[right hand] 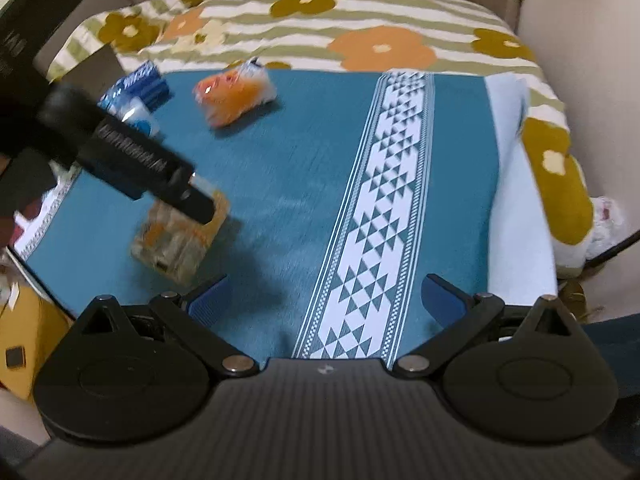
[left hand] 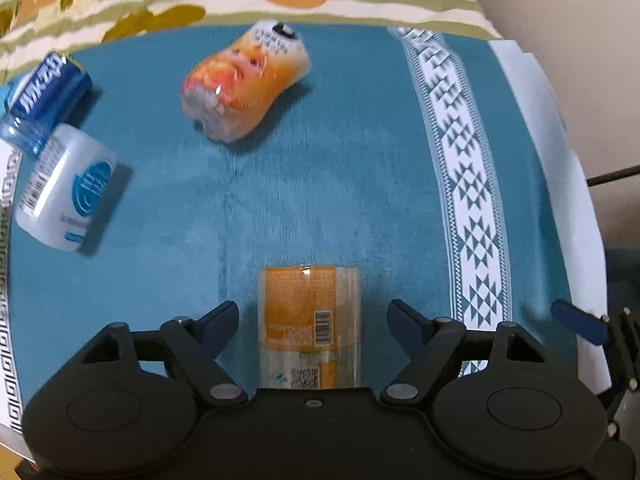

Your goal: Flip cup upright

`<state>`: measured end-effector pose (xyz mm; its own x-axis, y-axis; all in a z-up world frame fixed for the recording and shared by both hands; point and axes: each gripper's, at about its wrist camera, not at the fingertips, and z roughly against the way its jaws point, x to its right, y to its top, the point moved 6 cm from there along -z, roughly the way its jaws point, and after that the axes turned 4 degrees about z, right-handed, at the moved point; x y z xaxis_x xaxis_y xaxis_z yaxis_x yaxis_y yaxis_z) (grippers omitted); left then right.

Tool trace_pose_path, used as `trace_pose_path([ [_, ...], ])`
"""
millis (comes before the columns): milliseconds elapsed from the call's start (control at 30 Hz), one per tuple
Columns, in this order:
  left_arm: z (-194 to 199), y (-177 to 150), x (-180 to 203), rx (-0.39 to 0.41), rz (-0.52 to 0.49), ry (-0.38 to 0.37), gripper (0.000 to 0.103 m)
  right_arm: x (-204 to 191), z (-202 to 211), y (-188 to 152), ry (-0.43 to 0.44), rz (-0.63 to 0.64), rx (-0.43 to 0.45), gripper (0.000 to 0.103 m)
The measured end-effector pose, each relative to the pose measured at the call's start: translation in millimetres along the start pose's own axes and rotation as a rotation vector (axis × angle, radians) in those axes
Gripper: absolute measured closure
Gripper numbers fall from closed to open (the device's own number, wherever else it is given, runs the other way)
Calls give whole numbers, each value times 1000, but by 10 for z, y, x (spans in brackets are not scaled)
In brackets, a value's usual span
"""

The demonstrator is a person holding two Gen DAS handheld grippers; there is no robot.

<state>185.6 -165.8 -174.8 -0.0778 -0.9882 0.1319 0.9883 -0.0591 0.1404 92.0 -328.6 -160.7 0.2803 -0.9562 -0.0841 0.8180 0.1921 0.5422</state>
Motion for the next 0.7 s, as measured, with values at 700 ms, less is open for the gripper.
trace_pose_path([
  [700, 51, 18, 24, 66, -21, -14, 41, -24, -143, -100, 77, 33, -24, 0],
])
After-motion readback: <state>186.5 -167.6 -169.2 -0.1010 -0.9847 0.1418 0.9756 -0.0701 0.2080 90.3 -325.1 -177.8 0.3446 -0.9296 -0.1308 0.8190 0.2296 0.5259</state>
